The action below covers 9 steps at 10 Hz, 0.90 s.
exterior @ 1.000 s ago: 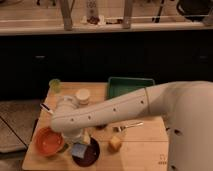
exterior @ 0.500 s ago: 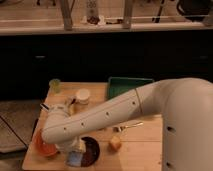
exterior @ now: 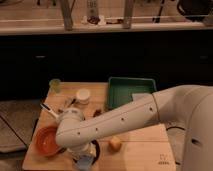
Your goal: Wipe purple bowl with sponge
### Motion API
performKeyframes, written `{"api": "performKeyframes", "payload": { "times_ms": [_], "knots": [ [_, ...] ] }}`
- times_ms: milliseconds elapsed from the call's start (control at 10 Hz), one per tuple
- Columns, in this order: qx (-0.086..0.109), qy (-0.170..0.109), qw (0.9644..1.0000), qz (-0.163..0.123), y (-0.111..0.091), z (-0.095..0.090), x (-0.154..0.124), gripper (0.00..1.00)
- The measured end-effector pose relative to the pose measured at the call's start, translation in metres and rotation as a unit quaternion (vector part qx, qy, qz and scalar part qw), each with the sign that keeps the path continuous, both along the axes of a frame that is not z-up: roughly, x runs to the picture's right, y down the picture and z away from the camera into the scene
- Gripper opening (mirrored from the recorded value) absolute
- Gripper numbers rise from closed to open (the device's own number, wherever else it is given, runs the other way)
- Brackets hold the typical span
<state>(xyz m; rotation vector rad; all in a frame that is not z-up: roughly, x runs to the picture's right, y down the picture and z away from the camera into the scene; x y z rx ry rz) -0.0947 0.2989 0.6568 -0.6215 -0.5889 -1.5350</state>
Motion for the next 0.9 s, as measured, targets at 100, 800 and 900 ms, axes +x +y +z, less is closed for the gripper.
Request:
{"api": "performKeyframes", "payload": {
  "times_ms": [100,800,900],
  "knots": [
    [0.004,0.006,1.0000,0.005,-0.009,0.006,0.004,0.00],
    [0.018,-0.006,0.9994,0.027,-0.057,0.029,-0.001,0.00],
    [0.019,-0.016,0.9993,0.028,-0.058,0.028,-0.004,0.00]
  ]
}}
